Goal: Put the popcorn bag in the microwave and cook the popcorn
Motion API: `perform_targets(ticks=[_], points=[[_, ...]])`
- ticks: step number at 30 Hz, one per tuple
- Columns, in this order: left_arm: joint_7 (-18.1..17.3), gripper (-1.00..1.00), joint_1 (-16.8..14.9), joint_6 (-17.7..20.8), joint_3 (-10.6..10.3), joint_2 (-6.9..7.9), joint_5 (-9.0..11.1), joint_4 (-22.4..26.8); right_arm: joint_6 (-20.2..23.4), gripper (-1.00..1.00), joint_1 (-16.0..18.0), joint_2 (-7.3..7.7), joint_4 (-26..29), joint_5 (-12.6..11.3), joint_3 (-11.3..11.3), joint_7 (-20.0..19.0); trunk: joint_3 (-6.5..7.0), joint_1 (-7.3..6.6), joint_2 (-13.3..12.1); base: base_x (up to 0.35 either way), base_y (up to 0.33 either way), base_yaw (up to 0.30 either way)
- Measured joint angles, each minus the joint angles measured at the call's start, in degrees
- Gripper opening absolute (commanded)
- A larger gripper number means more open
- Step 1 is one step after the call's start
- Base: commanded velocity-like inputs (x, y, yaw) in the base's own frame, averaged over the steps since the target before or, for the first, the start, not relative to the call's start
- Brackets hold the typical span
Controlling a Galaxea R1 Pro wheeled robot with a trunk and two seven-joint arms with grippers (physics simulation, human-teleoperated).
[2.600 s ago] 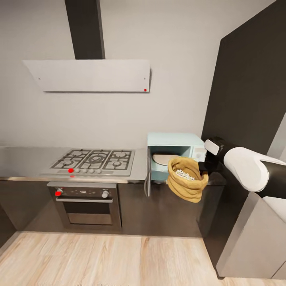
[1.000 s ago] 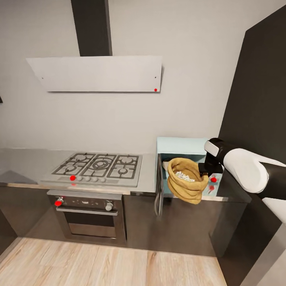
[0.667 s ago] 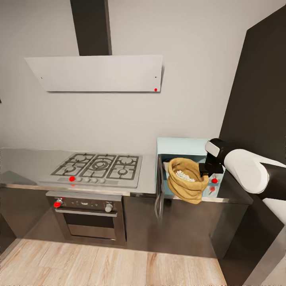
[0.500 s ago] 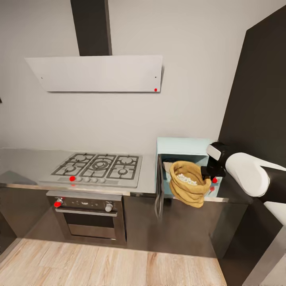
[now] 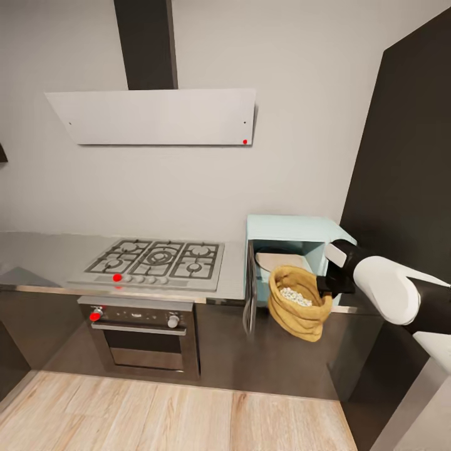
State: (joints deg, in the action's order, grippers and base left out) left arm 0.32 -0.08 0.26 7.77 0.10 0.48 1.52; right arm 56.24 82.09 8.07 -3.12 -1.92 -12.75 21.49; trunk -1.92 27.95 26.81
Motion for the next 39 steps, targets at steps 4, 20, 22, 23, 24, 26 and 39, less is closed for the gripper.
perform_targets(ticks=[4,20,22,23,24,26,39], points=[[0.0,1.0,0.0,0.0,0.0,0.0,0.0,0.0,-0.3,-1.0,-1.5,0.02,3.5,-0.3,-17.7,14.5,0.0,0.0,0.0,0.0,0.0,0.0],[0.0,1.0,0.0,0.0,0.0,-0.09,0.0,0.0,-9.2,-1.0,-1.5,-0.28,9.2,-8.8,-20.1,29.0,0.0,0.0,0.0,0.0,0.0,0.0],[0.0,1.0,0.0,0.0,0.0,-0.09,0.0,0.0,-10.9,-1.0,-1.5,-0.45,9.3,-9.2,-20.1,30.4,0.0,0.0,0.0,0.0,0.0,0.0],[0.0,1.0,0.0,0.1,0.0,-0.09,0.0,0.0,-11.3,-1.0,-1.5,-0.57,9.3,-9.4,-20.2,30.8,0.0,0.0,0.0,0.0,0.0,0.0],[0.0,1.0,0.0,0.1,0.0,-0.09,0.0,0.0,-11.6,-1.0,-1.5,-0.69,9.4,-9.6,-20.2,31.1,0.0,0.0,0.0,0.0,0.0,0.0],[0.0,1.0,0.0,0.0,0.0,-0.09,0.0,0.0,-12.1,-1.0,-1.5,-1.03,9.7,-11.4,-20.3,31.6,0.0,0.0,0.0,0.0,0.0,0.0],[0.0,1.0,0.0,0.1,0.0,-0.13,0.0,0.0,-18.1,-1.0,-1.5,-3.51,12.0,-20.5,-20.3,41.4,0.0,0.0,0.0,0.0,0.0,0.0]])
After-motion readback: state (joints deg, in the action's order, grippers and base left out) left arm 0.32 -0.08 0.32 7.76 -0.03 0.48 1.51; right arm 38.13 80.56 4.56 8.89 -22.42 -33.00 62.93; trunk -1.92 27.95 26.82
